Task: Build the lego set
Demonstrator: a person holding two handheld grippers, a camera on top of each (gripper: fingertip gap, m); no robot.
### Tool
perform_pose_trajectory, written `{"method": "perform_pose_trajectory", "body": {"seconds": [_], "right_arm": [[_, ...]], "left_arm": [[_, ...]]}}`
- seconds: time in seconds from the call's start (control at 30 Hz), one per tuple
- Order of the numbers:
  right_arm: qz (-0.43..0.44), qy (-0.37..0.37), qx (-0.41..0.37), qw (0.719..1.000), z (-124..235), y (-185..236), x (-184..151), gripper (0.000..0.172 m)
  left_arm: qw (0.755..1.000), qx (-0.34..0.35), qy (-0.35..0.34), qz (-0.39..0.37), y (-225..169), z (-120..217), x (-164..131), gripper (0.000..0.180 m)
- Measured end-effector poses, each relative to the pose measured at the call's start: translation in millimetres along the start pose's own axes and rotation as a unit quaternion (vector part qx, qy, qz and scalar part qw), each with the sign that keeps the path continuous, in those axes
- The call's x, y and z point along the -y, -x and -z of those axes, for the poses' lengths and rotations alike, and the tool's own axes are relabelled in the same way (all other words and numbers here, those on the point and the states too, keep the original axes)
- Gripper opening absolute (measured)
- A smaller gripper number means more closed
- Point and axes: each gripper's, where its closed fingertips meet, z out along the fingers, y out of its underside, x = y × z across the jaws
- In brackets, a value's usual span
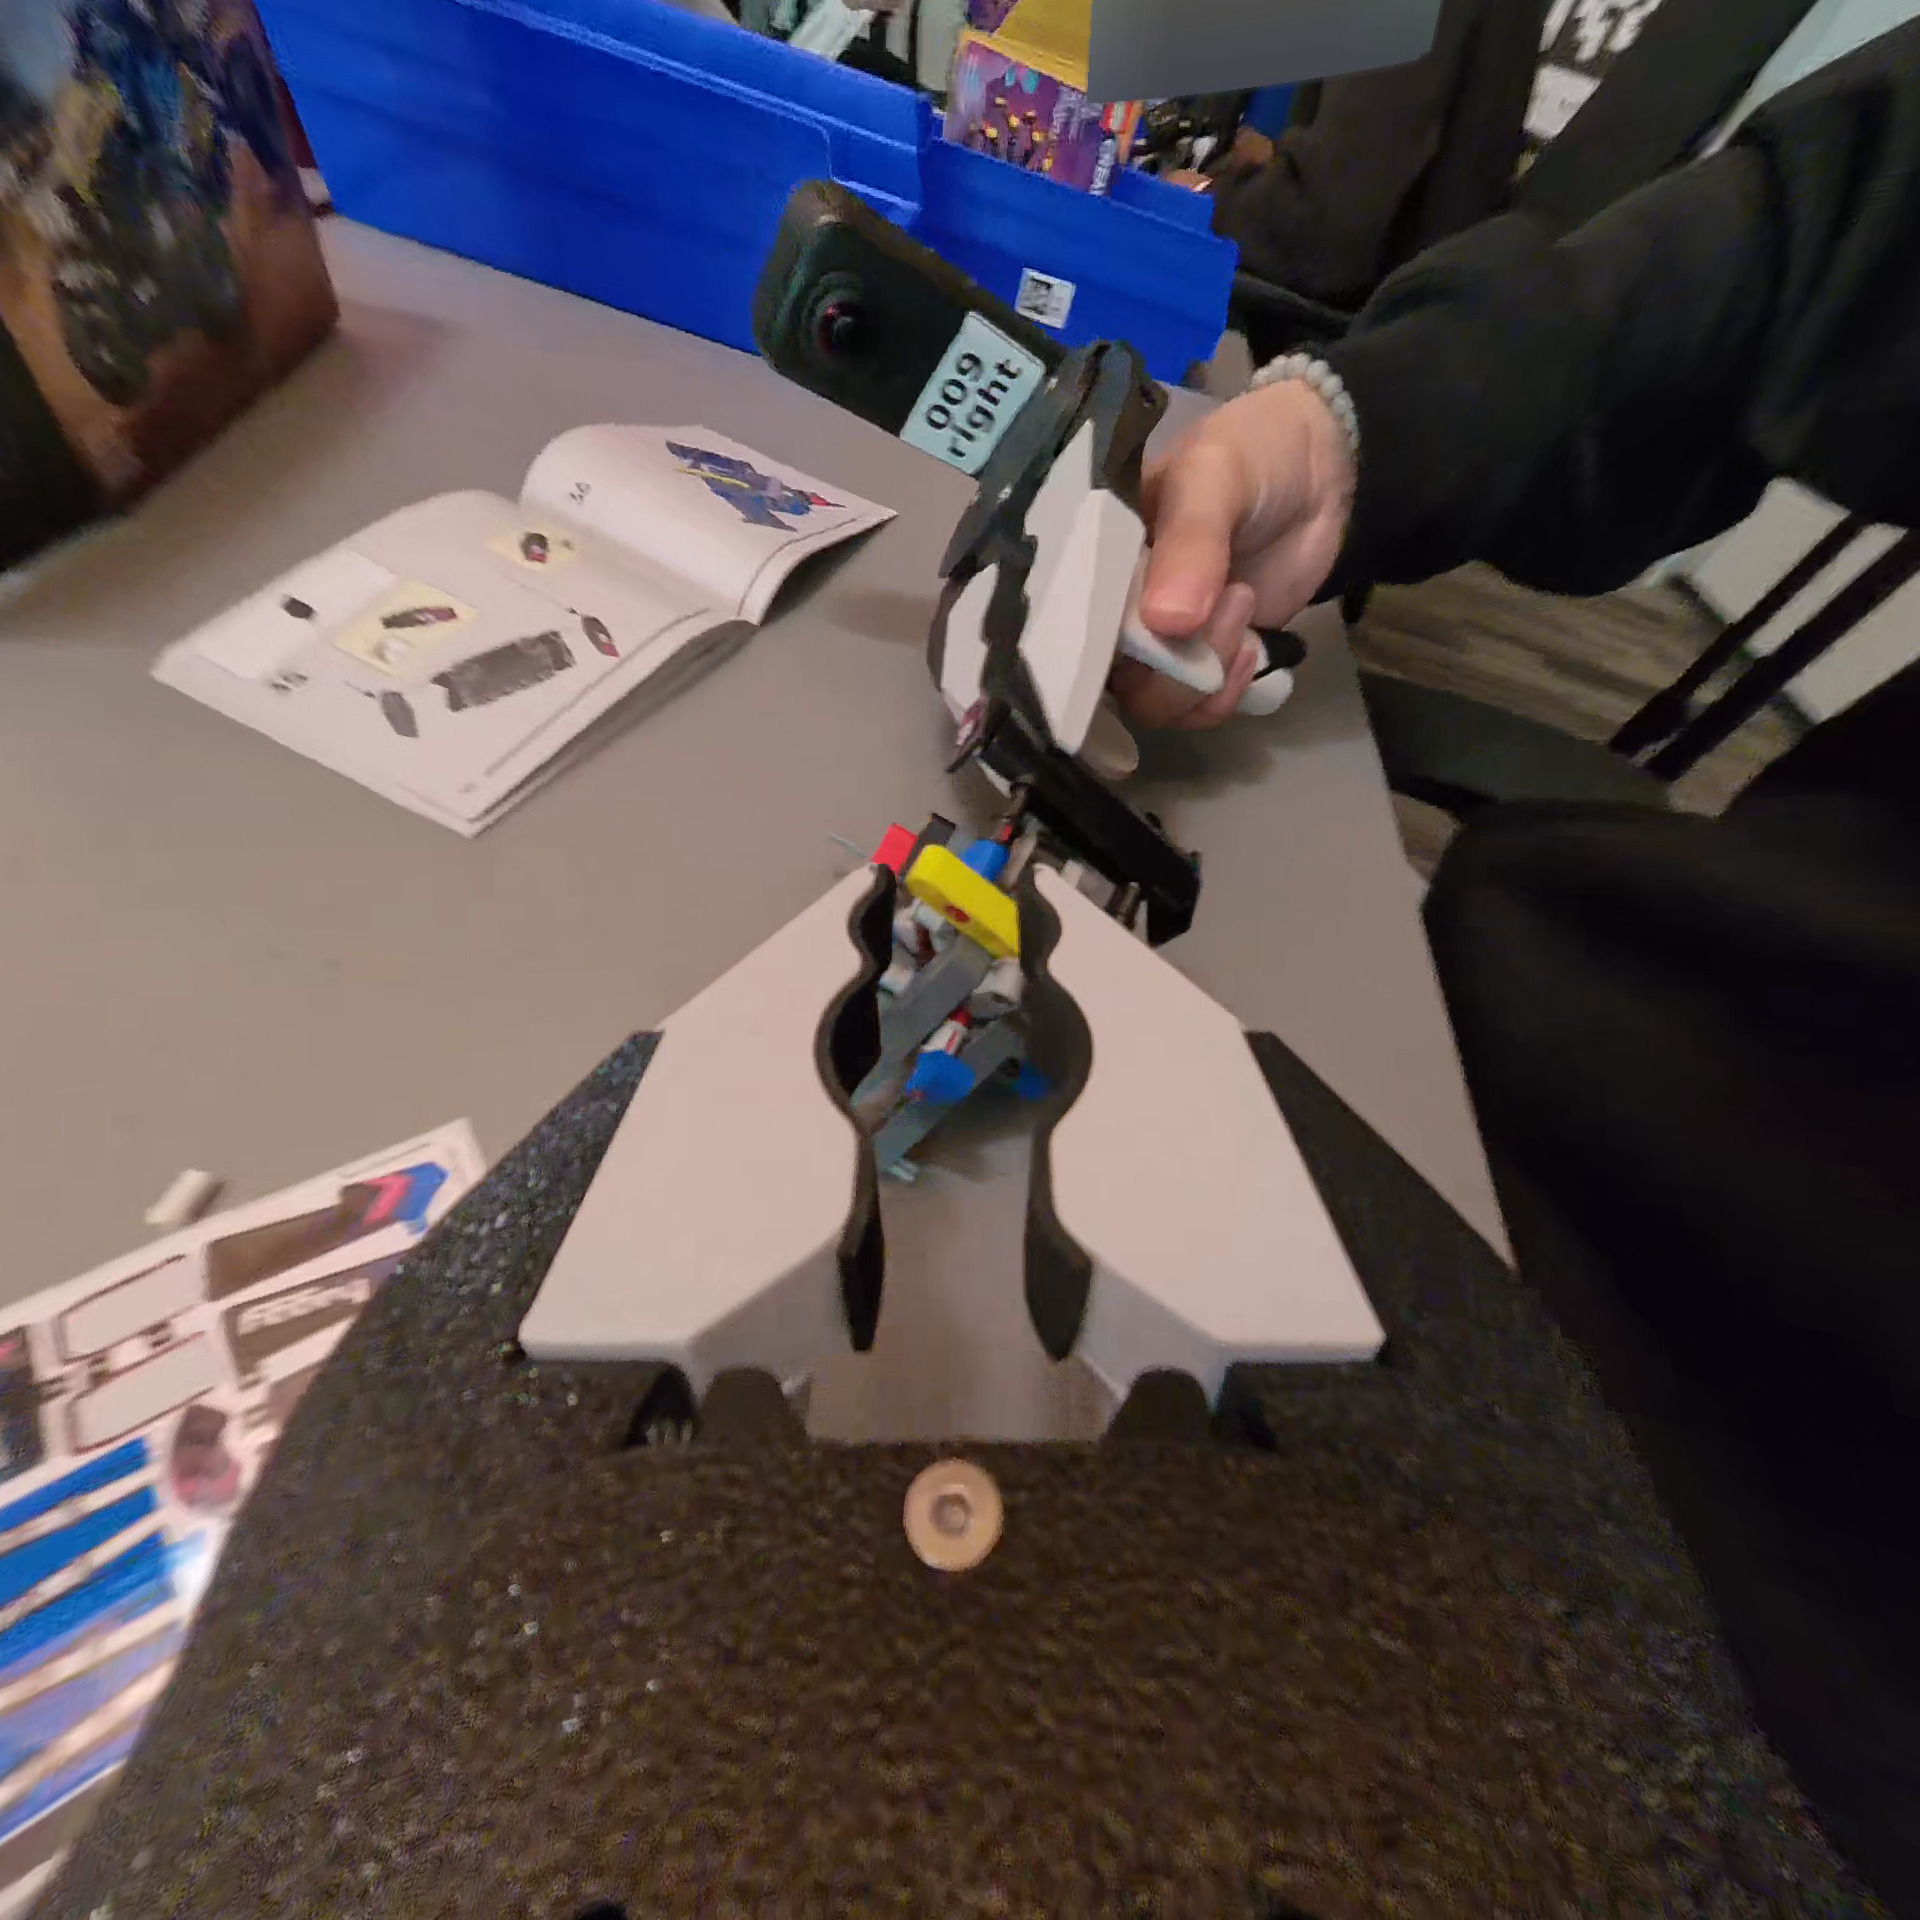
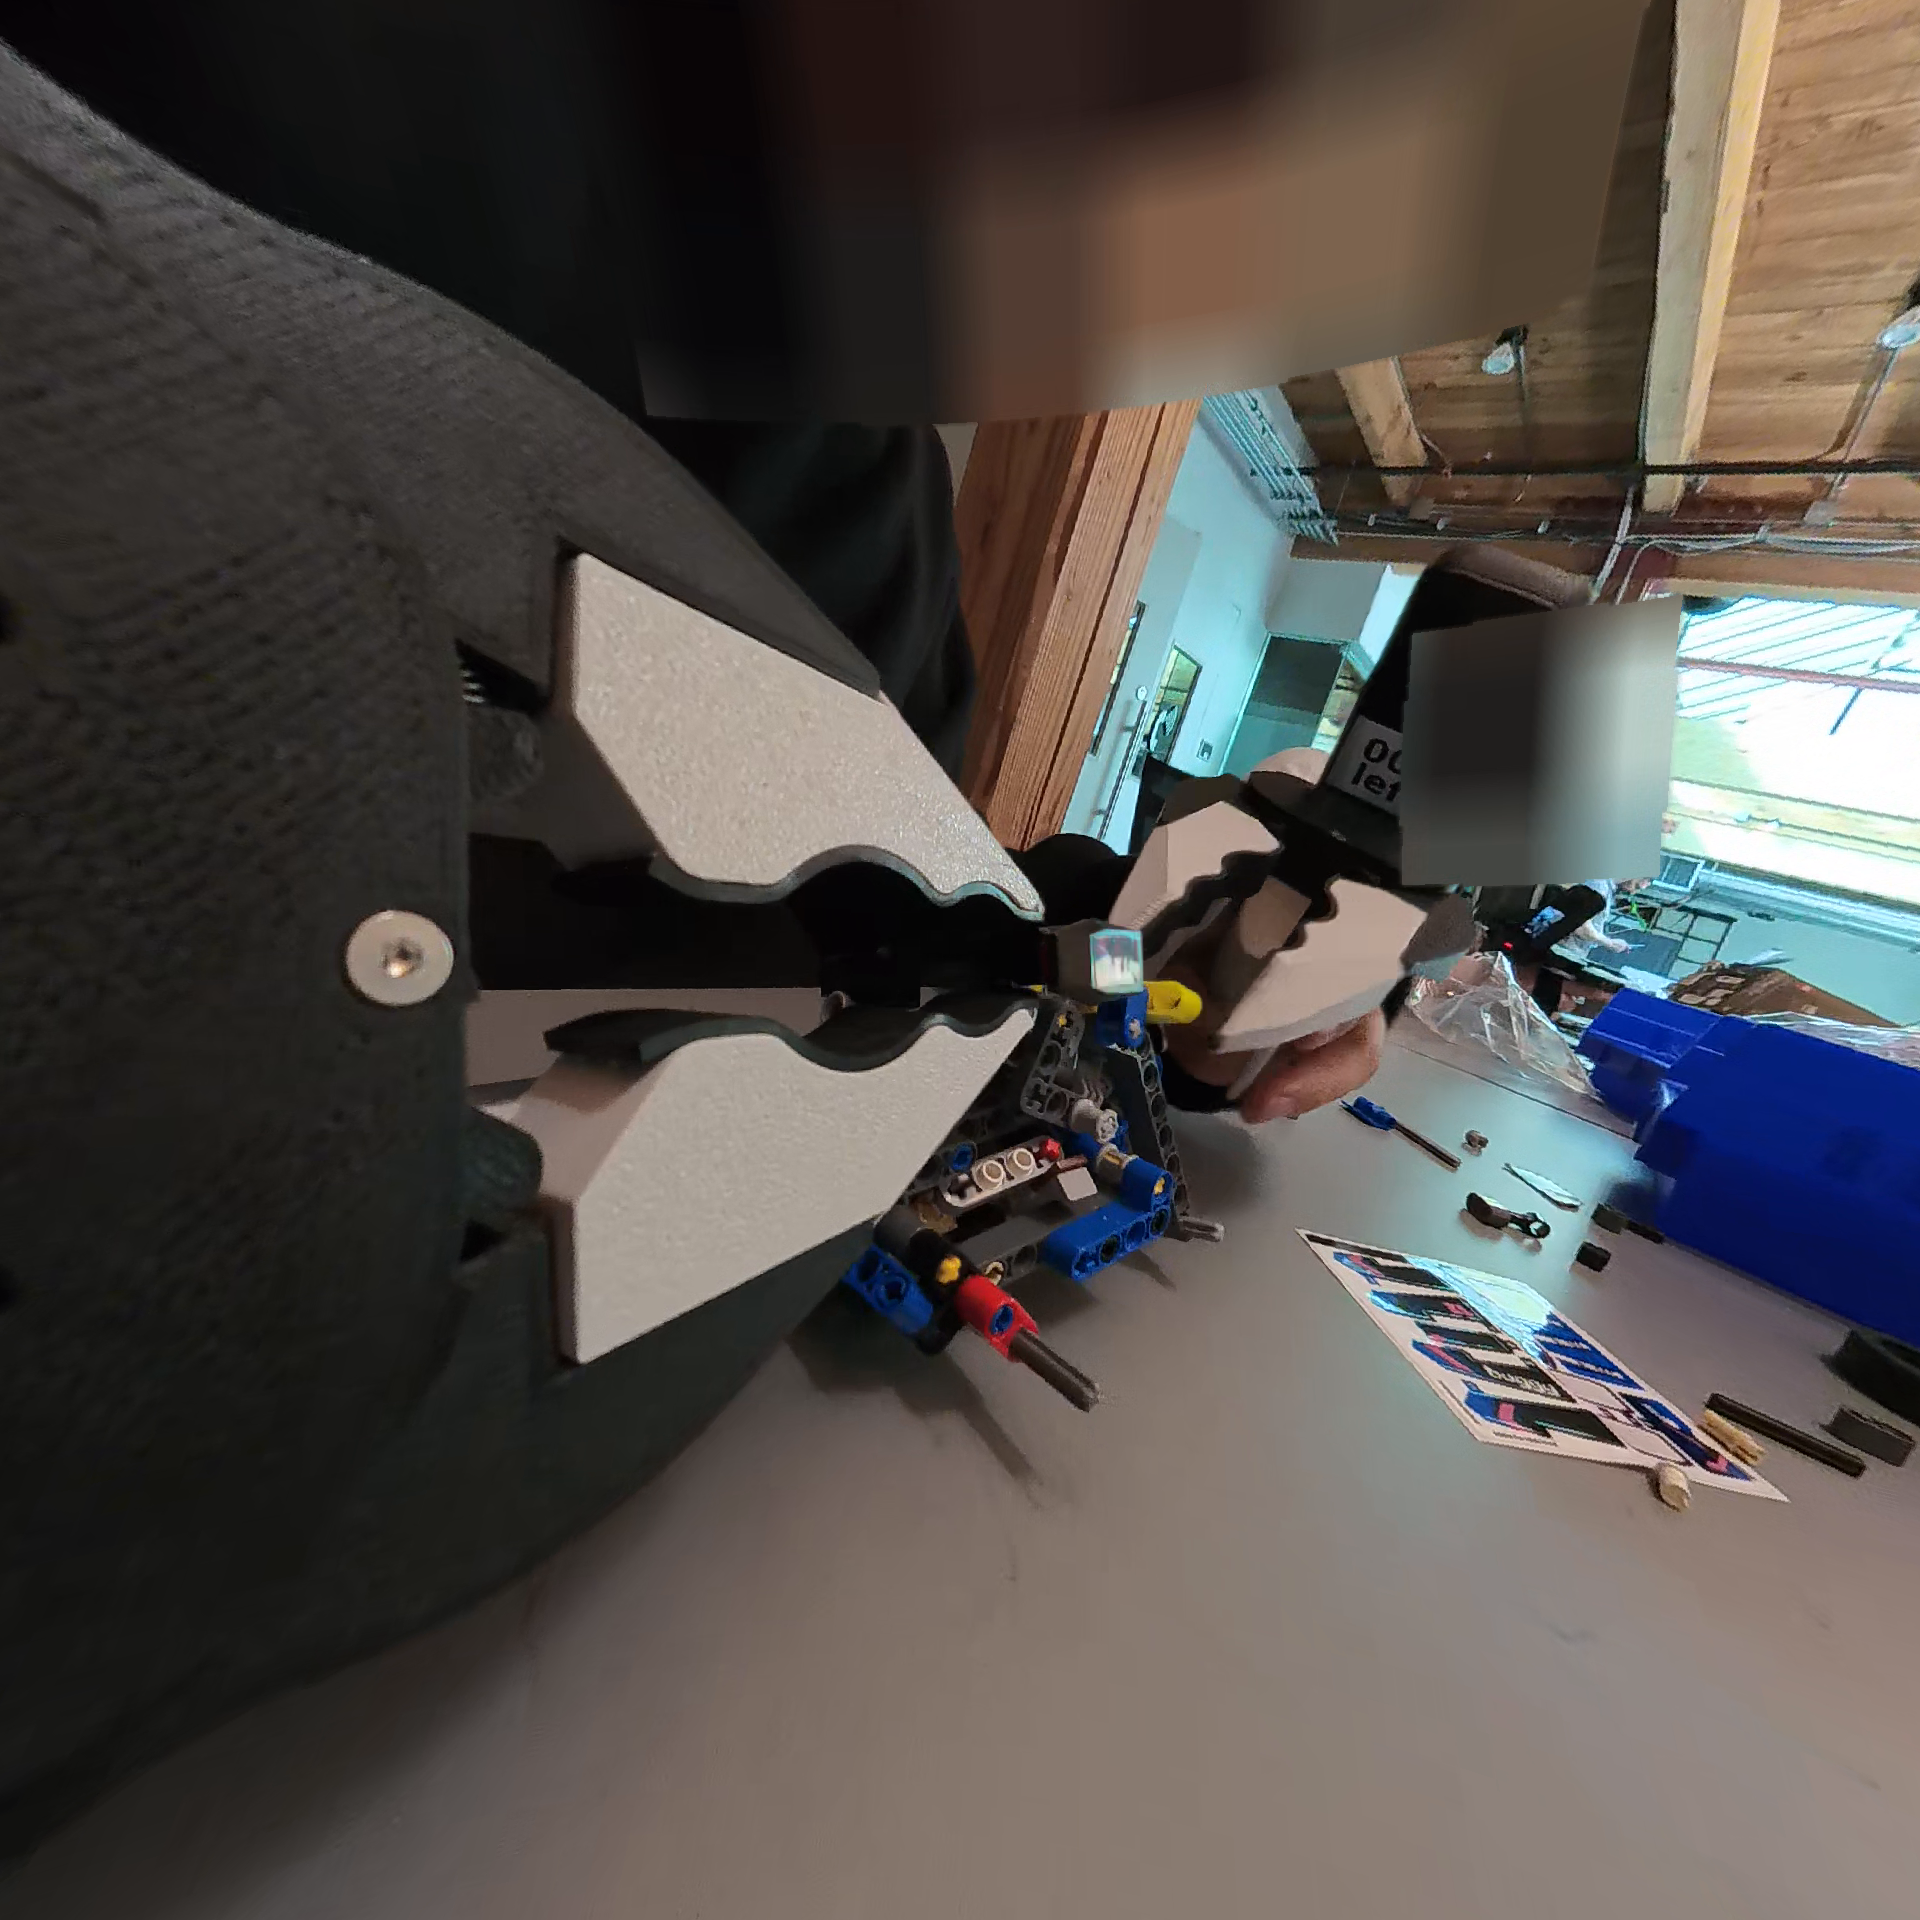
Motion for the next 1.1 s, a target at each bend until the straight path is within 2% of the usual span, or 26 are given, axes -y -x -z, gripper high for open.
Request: {"method": "perform_pose_trajectory", "body": {"seconds": [0.23,0.33,0.43,0.53,0.67,0.8,0.87,0.97,1.1], "right_arm": [[-0.012,-0.013,0.012,1.000,-3,-2,0,0.009],[0.009,0.002,0.003,1.000,-5,-3,-4,0.010],[0.019,0.006,-0.008,1.000,-6,-5,-3,0.009],[0.004,-0.003,-0.003,1.000,-6,-7,-2,0.009],[-0.001,-0.013,0.004,1.000,-5,-7,0,0.010],[0.016,-0.007,0.007,1.000,-8,-2,1,0.010],[0.004,-0.007,0.021,1.000,-10,-2,1,0.010],[-0.010,-0.001,0.034,0.999,-10,-3,0,0.010],[-0.006,0.014,0.032,0.999,-10,-4,2,0.010]], "left_arm": [[0.998,-0.037,-0.005,0.058,-2,-2,-4,0.016],[0.998,-0.032,0.003,0.053,-1,-1,-7,0.014],[0.993,-0.042,-0.002,0.106,3,-2,-7,0.012],[0.991,-0.043,-0.005,0.125,3,-3,-7,0.012],[0.969,-0.082,-0.033,0.231,4,-4,-5,0.011],[0.923,-0.163,-0.059,0.343,2,2,-2,0.007],[0.917,-0.175,-0.055,0.354,2,4,-2,0.007],[0.921,-0.189,-0.030,0.338,0,4,-4,0.007],[0.896,-0.236,-0.003,0.376,2,4,-4,0.007]]}}
